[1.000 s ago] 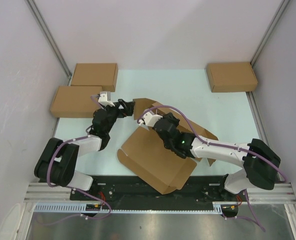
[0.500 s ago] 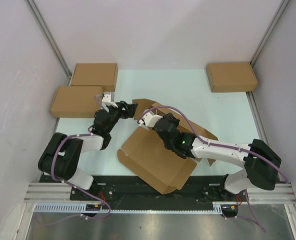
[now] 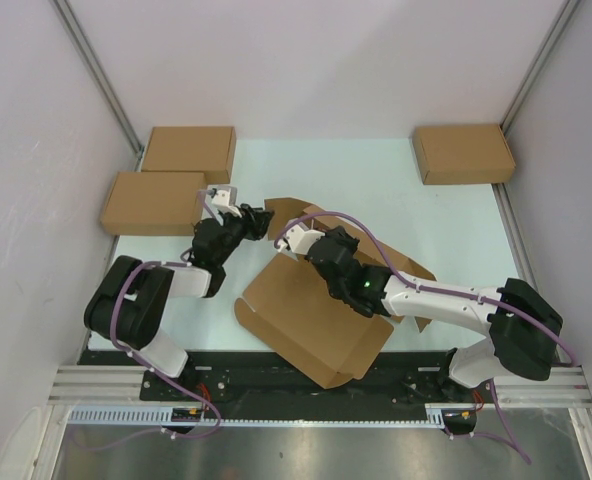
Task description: Fold the paper box
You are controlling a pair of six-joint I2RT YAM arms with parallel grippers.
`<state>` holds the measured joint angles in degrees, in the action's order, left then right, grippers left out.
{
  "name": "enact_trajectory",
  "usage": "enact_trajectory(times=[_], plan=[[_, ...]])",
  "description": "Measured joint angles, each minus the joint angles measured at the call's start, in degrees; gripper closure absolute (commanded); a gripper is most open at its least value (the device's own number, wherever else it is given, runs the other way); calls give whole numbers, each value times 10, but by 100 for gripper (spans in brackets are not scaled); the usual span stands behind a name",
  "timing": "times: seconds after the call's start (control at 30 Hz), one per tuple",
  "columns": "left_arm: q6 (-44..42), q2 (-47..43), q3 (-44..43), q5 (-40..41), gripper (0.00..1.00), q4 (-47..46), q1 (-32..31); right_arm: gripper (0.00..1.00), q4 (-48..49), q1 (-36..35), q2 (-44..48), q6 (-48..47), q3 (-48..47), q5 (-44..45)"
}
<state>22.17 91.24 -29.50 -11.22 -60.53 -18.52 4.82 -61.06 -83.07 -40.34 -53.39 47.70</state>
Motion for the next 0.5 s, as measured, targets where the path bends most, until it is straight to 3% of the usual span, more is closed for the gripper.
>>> enact_trajectory(times=[0.2, 0.33, 0.5], plan=[[-3, 0, 0, -10, 79, -13, -2, 100, 0, -1, 0, 3, 0, 0], [-6, -11, 1, -12, 99, -5, -5, 100, -1, -1, 0, 3, 0, 0], [-20, -52, 14, -20, 100, 19, -16, 100, -2, 0, 0, 10, -1, 2]])
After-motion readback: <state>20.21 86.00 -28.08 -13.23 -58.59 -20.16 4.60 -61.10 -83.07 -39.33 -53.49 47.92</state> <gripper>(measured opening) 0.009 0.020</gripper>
